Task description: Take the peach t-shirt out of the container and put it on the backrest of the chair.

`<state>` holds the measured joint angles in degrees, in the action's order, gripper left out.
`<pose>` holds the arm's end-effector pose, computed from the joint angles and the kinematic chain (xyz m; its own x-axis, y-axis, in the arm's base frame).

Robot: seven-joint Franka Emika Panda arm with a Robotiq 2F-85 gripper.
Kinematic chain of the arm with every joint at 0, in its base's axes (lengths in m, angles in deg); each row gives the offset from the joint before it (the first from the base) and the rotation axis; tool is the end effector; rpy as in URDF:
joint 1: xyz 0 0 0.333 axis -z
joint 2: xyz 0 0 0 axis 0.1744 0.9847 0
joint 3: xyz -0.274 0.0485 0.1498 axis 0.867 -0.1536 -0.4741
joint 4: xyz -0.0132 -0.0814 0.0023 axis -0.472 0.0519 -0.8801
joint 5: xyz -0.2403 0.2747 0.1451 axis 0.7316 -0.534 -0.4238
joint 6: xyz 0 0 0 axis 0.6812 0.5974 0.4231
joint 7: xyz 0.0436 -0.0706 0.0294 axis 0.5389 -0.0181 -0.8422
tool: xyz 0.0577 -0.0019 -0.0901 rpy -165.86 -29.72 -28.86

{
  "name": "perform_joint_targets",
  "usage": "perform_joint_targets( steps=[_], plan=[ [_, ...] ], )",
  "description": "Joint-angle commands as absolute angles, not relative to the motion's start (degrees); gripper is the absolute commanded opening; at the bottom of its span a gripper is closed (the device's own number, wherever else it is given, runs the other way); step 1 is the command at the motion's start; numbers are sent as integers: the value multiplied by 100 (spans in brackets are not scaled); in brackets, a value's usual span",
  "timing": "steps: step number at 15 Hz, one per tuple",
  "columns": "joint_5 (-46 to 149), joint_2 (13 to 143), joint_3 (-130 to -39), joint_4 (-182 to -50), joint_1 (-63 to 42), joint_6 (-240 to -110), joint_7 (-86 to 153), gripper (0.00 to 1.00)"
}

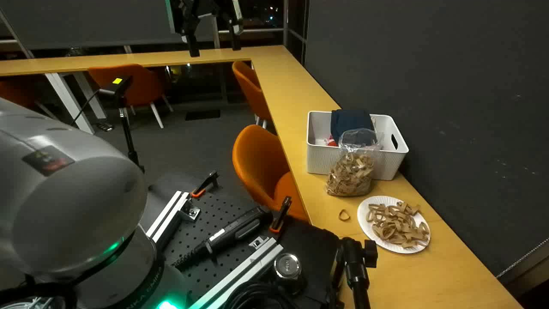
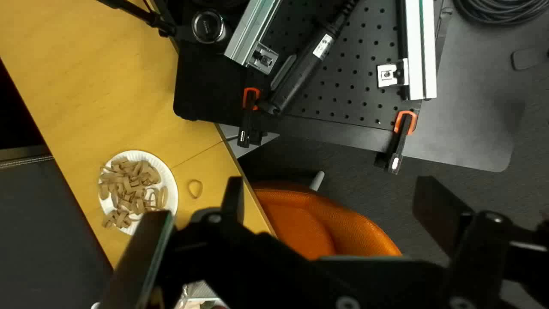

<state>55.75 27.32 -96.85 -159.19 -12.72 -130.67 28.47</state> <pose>0.3437 0.0622 0.5233 0.9684 0.1520 -0.1976 0.1929 -0.9590 0.2075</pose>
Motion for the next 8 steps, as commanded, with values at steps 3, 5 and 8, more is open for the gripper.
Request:
perform_joint_targets(
  steps=[3, 5, 8],
  plan=[
    [5622, 2746, -9588, -15885, -1399, -13047, 2904, 100],
    [5621, 2746, -9588, -15884, -1399, -13047, 2904, 100],
    [6081, 3051, -9499, -15774, -1211, -13472, 2851, 100]
  ],
)
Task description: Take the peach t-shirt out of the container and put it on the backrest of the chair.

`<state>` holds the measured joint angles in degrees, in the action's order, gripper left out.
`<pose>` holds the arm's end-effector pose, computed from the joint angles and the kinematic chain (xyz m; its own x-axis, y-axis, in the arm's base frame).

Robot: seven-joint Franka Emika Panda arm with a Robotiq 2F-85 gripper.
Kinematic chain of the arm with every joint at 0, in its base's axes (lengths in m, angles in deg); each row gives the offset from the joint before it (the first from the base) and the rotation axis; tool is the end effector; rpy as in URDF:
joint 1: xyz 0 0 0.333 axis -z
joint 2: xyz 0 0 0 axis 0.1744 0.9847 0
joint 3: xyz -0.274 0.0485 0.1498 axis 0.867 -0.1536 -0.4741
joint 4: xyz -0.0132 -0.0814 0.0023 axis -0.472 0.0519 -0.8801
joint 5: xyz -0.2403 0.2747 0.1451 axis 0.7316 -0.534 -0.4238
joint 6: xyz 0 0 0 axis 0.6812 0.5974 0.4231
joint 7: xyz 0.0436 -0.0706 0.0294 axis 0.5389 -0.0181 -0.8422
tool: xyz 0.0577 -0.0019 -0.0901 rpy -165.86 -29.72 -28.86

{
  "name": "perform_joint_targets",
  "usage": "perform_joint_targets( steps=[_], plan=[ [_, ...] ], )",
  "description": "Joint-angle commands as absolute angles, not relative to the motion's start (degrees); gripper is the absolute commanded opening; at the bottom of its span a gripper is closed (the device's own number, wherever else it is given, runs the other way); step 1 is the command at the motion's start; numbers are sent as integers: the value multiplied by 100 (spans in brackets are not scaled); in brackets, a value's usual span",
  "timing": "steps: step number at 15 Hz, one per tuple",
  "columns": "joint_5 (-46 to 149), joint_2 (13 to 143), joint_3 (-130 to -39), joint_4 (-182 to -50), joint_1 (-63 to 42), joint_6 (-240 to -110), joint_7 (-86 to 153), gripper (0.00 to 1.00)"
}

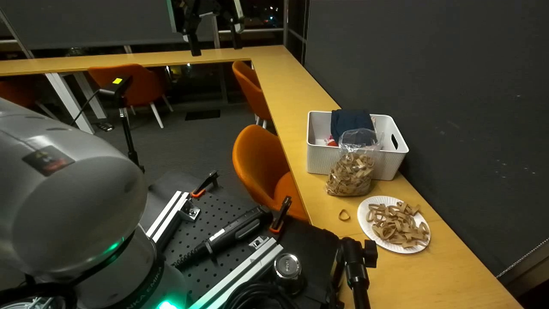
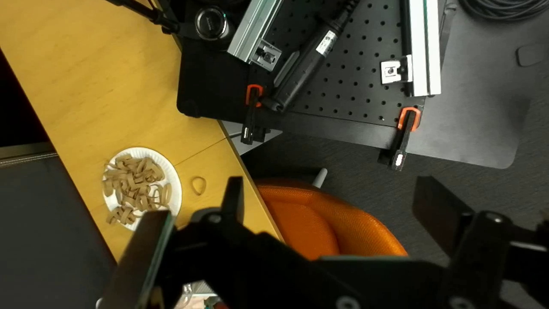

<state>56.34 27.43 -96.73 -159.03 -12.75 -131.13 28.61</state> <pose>0.3456 0.0610 0.5247 0.9704 0.1510 -0.1885 0.1910 -0.9574 0.2164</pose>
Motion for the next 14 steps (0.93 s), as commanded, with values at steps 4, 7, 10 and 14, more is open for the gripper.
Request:
perform_joint_targets(
  steps=[4, 7, 10, 14],
  plan=[
    [7294, 4017, -9174, -15375, -745, -14435, 2932, 100],
    [7814, 4853, -8761, -14938, -493, -15166, 2613, 100],
    [7452, 5714, -8257, -14233, -354, -15923, 1826, 100],
    [6312, 6635, -7904, -13487, -170, -16777, 226, 100]
  ],
)
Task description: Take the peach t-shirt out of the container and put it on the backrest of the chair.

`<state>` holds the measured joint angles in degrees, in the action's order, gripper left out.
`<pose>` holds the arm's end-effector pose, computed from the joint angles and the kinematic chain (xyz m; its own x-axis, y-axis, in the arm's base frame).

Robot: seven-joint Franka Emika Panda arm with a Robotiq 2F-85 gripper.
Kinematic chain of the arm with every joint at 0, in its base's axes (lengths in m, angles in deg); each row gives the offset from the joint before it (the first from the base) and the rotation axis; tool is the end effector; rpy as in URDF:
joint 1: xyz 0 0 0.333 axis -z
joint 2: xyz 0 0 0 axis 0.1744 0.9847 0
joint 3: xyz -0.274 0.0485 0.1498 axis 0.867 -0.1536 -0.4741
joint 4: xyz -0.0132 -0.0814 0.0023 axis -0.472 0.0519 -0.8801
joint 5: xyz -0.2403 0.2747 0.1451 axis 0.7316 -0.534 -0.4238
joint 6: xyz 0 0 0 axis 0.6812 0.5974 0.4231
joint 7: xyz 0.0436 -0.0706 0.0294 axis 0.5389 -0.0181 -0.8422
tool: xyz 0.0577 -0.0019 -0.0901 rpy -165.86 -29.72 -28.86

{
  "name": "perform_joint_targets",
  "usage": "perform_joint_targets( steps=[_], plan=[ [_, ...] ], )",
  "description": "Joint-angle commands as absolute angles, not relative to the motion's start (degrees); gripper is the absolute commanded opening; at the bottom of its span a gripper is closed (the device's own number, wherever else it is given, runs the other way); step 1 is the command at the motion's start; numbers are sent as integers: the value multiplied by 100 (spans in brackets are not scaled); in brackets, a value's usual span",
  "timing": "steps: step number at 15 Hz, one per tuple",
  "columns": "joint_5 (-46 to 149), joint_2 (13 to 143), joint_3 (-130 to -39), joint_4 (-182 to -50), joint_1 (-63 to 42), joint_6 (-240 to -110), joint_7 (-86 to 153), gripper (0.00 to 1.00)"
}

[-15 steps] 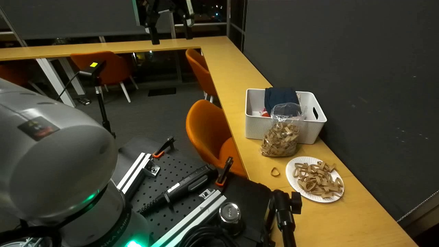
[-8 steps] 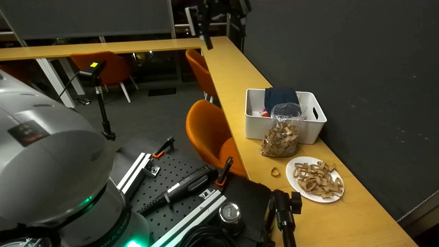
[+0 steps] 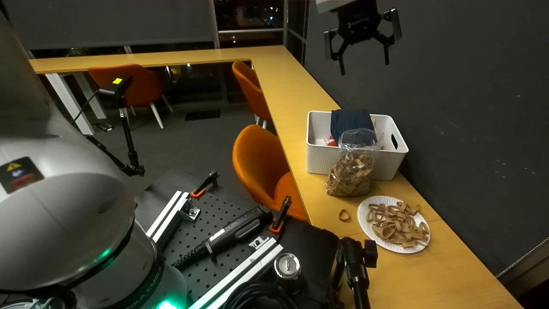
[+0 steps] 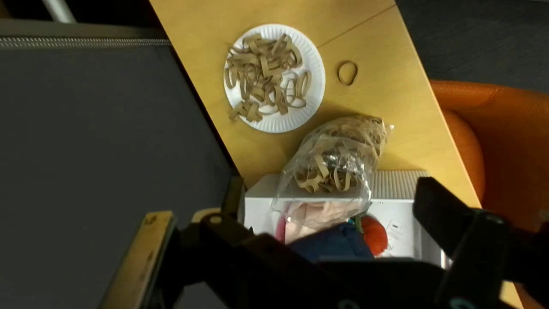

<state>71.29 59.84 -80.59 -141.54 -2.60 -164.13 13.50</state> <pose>0.5325 -0.1600 0.4640 0.9801 0.1987 -0.0005 0.1858 -0.9159 0.3558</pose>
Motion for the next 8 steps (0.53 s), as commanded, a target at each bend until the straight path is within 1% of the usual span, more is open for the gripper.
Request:
perform_joint_targets(
  steps=[1, 5, 8],
  plan=[
    [5885, 6849, -7926, -13308, -131, -16812, -197, 100],
    [4651, 7667, -8193, -12620, 70, -16595, -1341, 100],
    [4695, 8188, -8309, -12302, 105, -16648, -1564, 100]
  ],
)
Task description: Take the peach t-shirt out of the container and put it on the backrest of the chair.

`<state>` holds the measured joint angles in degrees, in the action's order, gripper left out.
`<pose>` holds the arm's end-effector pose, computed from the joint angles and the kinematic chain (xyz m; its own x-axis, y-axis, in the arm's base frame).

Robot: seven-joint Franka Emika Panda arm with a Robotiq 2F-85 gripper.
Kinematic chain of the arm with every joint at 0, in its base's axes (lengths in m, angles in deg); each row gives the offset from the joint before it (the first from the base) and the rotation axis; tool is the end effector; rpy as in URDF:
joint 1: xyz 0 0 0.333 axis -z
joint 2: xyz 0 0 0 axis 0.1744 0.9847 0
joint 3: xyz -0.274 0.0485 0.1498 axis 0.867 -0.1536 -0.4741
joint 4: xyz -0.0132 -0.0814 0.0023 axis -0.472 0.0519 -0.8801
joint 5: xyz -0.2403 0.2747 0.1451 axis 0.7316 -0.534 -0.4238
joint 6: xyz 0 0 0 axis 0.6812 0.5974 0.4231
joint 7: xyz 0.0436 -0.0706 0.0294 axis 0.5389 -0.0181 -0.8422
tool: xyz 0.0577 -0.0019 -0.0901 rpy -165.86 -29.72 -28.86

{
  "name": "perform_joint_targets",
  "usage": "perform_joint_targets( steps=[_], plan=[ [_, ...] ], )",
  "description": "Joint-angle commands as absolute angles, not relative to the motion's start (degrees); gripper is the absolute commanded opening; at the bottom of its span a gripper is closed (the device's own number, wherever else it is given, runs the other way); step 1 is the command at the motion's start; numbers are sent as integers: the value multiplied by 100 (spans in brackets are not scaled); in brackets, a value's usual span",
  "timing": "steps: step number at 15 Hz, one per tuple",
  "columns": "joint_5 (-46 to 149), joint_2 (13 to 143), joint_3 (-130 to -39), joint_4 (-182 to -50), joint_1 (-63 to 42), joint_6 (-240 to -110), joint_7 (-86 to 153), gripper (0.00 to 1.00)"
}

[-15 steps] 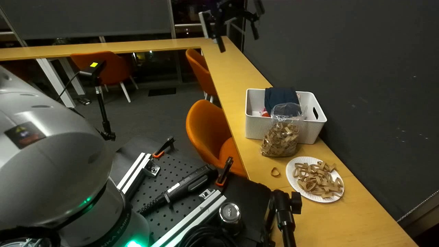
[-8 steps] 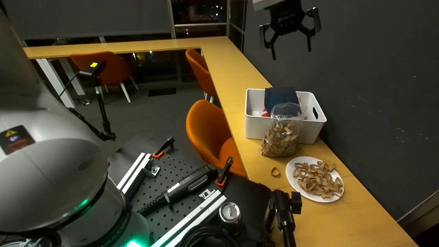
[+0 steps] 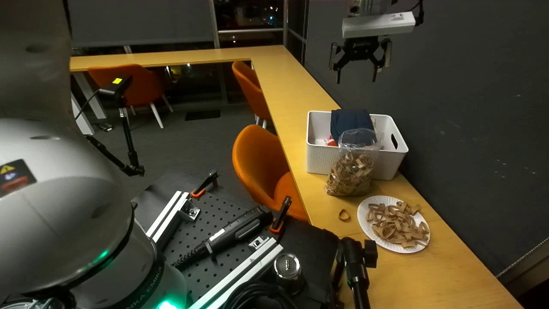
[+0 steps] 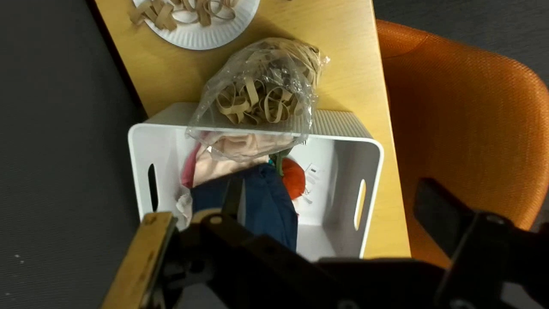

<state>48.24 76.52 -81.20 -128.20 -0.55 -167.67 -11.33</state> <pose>0.6119 -0.1761 0.4067 0.9113 0.4026 0.0862 0.3932 -0.9131 0.1078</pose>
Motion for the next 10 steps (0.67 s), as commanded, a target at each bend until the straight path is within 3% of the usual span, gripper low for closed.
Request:
perform_joint_targets(
  steps=[1, 10],
  plan=[
    [4811, 8382, -8330, -12198, 107, -16694, -1573, 100],
    [5222, 9381, -8376, -11898, 62, -17405, -1349, 100]
  ],
)
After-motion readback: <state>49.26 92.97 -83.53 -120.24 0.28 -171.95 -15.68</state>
